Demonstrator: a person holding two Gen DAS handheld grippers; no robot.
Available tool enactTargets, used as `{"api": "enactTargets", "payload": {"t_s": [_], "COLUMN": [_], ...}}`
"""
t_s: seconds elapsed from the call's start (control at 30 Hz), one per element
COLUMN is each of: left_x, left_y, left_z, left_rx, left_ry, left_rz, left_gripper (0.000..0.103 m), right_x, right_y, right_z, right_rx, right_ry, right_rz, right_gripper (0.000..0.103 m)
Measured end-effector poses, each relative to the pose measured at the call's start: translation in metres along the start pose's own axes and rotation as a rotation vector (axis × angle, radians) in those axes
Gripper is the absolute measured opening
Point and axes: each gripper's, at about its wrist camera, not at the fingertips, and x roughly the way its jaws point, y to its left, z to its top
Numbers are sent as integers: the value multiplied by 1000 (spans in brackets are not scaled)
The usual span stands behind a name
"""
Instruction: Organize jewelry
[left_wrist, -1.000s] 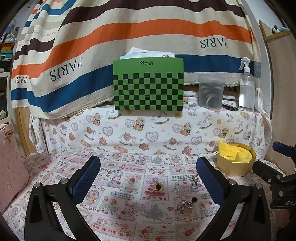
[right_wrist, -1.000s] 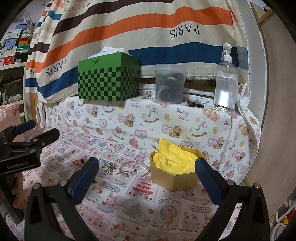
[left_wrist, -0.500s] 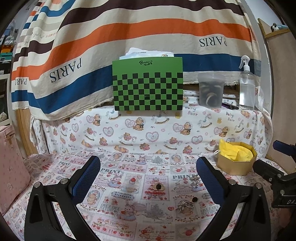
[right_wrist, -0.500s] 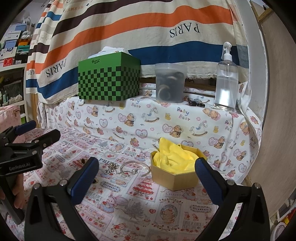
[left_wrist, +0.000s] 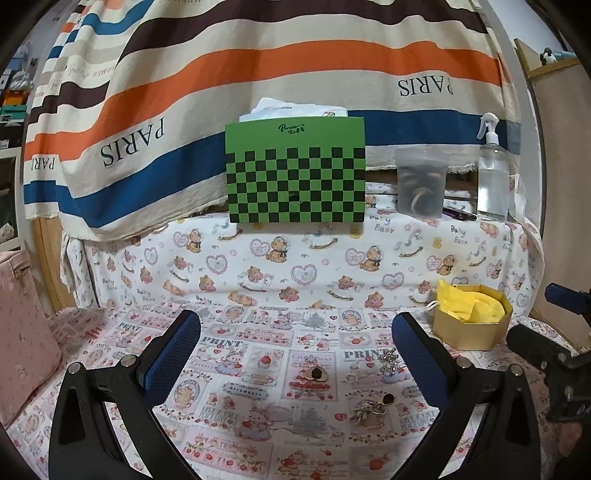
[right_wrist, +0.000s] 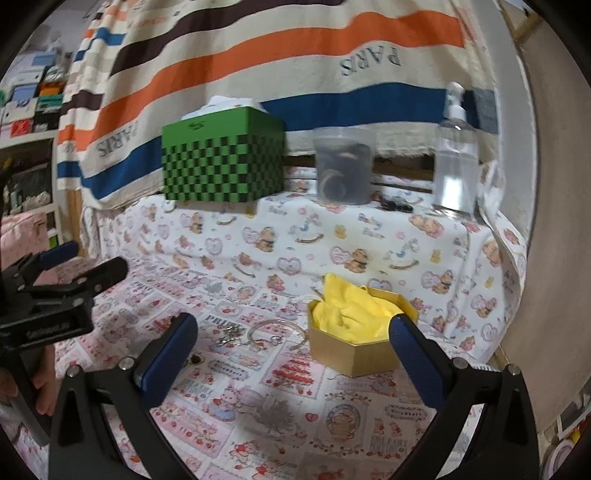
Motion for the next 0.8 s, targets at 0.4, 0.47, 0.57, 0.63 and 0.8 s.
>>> {"api": "enactTargets", "payload": {"t_s": [0.4, 0.47, 0.57, 0.63, 0.8], "left_x": [2, 1, 2, 2, 2], "left_y": [2, 2, 2, 2, 2], "left_z": [0, -1, -1, -1, -1], "left_rx": [-9, -7, -5, -6, -6], "left_ry": [2, 2, 5, 5, 5], "left_rz": [4, 2, 3, 4, 3], "left_gripper": [103, 103, 103, 103, 103], "right_x": [-5, -5, -4, -3, -3], "right_y": [2, 2, 2, 2, 3], "right_z": [1, 1, 1, 1, 1], "right_rx": [-9, -12, -14, -18, -16], "right_ry": [-18, -17, -19, -19, -16], "right_rz": [-13, -13, -18, -19, -16], "right_gripper": [103, 103, 103, 103, 103]}}
